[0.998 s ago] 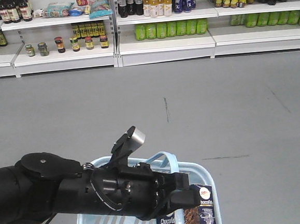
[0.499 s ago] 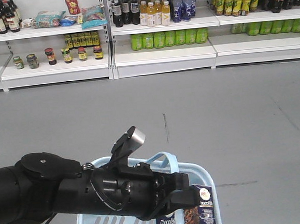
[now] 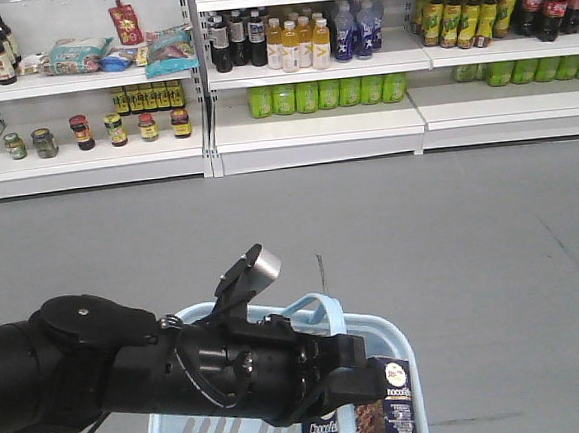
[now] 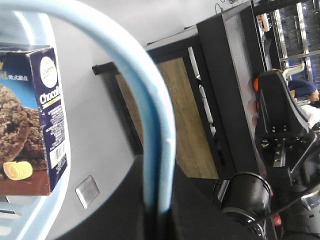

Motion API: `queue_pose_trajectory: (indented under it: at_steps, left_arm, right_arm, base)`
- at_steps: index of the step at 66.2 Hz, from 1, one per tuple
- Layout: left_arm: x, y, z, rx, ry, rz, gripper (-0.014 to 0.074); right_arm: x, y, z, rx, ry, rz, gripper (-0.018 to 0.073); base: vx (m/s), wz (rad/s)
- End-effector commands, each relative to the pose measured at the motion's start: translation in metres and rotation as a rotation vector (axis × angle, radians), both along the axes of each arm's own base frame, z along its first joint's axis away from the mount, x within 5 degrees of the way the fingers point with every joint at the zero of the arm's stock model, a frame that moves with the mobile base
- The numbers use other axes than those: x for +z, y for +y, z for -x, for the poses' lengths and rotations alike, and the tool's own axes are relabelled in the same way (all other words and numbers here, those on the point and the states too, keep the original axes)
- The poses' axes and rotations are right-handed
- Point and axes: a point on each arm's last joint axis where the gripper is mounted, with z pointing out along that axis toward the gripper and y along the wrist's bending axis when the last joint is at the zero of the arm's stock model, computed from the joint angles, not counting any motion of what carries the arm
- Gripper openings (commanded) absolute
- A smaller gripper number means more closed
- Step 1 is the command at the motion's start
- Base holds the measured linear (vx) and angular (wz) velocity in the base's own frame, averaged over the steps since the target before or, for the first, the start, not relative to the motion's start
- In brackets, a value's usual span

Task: Left arm holds basket, right arm returns cookies
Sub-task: 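Drive forward toward the drink shelves holding the basket in the left gripper, then turn the base toward the potted plant, keeping the basket held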

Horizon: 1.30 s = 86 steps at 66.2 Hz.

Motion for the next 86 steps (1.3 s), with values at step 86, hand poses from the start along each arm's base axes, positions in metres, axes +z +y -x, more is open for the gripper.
queue_pose_trajectory:
  at_steps: [86]
  left_arm:
    - [0.0258, -0.0018, 0.0034, -0.008, -0.020, 0.097, -0.0006]
  right_arm:
    - [0.0079, 0.0002, 0.0008, 0.003, -0.088, 0.013, -0.0009]
  base:
    - [0.37, 0.00]
